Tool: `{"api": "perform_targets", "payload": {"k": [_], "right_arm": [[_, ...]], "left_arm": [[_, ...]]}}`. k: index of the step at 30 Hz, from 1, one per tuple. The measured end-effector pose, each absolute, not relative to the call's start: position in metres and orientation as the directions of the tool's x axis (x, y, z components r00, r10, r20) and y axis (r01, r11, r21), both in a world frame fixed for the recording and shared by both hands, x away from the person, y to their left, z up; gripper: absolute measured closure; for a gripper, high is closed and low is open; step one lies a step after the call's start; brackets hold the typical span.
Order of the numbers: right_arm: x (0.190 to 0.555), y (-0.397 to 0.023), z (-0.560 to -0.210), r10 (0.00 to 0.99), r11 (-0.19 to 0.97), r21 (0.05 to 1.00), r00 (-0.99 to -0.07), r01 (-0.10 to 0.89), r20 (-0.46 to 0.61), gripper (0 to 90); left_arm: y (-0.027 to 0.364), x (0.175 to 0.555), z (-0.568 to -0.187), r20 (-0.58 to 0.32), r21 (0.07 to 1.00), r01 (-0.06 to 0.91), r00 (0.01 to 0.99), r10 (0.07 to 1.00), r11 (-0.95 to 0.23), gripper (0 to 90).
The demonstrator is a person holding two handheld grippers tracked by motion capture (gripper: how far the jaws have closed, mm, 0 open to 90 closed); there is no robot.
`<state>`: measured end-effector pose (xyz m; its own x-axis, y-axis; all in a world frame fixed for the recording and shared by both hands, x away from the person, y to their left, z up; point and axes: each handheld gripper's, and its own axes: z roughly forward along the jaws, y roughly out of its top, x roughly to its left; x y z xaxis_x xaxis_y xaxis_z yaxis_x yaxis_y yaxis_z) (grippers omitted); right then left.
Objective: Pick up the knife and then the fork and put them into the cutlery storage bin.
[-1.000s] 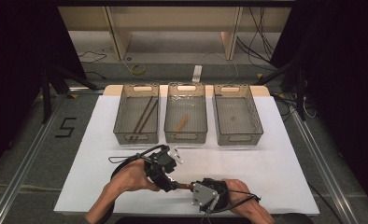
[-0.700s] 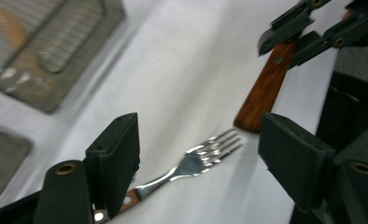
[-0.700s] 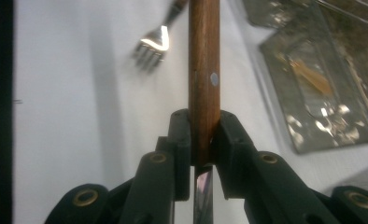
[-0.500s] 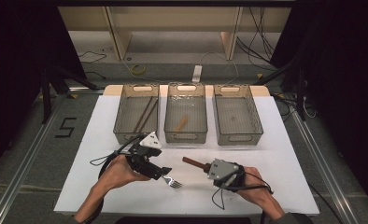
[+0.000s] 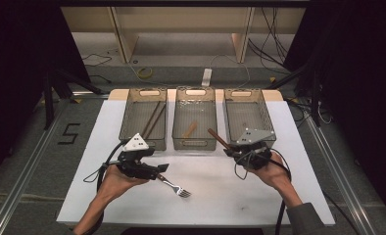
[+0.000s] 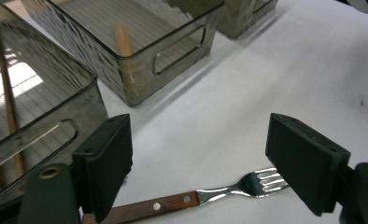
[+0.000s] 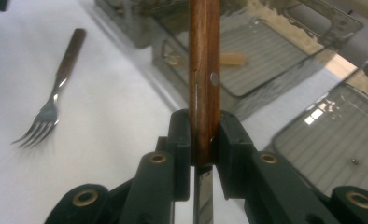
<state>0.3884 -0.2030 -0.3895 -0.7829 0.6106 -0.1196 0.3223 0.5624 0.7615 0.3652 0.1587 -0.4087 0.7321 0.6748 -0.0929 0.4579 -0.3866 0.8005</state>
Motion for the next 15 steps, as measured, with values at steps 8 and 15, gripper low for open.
{"api": "perform_targets", "payload": {"k": [8, 15], "right_arm": [[0.420, -0.209, -0.376, 0.684, 0.496, 0.774, -0.727, 0.393, -0.069, 77.9], [0.441, -0.213, -0.371, 0.723, 0.455, 0.777, -0.690, 0.434, -0.038, 77.9]], "left_arm": [[0.169, 0.355, -0.416, -0.135, 0.806, 0.483, 0.712, 0.689, -0.341, 20.3], [0.175, 0.352, -0.420, -0.127, 0.812, 0.484, 0.692, 0.710, -0.327, 20.1]]}}
